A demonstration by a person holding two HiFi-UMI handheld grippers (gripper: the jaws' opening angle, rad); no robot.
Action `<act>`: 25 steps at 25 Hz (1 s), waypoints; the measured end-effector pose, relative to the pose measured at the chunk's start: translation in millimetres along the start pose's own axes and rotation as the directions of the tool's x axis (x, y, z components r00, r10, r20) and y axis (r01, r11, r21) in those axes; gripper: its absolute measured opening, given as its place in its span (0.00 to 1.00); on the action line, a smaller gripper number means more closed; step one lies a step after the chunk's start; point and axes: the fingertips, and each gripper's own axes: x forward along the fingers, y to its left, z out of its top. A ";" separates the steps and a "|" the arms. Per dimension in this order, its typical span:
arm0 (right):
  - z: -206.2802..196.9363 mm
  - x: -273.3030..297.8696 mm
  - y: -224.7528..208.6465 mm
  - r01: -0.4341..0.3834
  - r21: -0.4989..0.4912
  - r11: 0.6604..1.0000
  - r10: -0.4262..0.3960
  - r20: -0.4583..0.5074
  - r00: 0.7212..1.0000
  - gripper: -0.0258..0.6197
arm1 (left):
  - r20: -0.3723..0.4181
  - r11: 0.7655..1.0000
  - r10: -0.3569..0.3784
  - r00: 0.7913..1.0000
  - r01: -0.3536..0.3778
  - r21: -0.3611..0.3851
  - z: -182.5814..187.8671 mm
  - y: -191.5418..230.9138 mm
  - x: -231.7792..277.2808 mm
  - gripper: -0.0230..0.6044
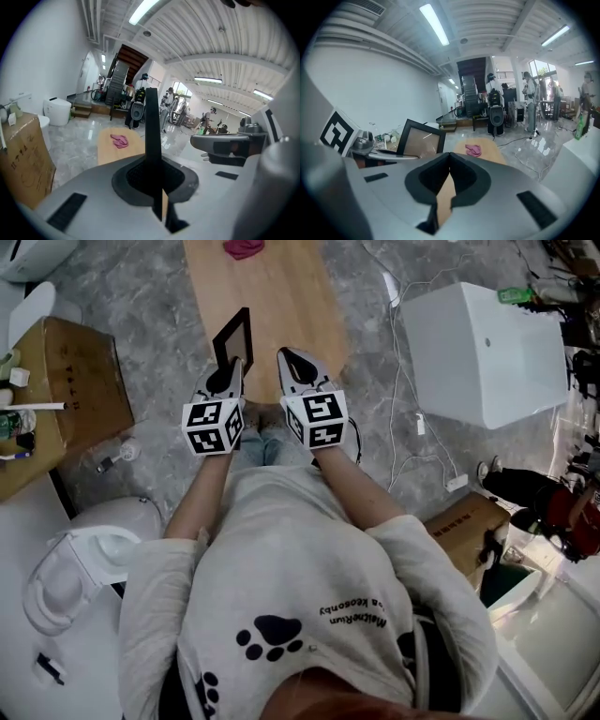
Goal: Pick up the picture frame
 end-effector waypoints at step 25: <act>124.2 -109.2 34.2 0.055 -0.093 0.994 -0.017 0.370 0.929 0.05 | 0.374 0.976 -0.096 0.923 0.013 0.218 137.9 -83.1 -108.0 0.06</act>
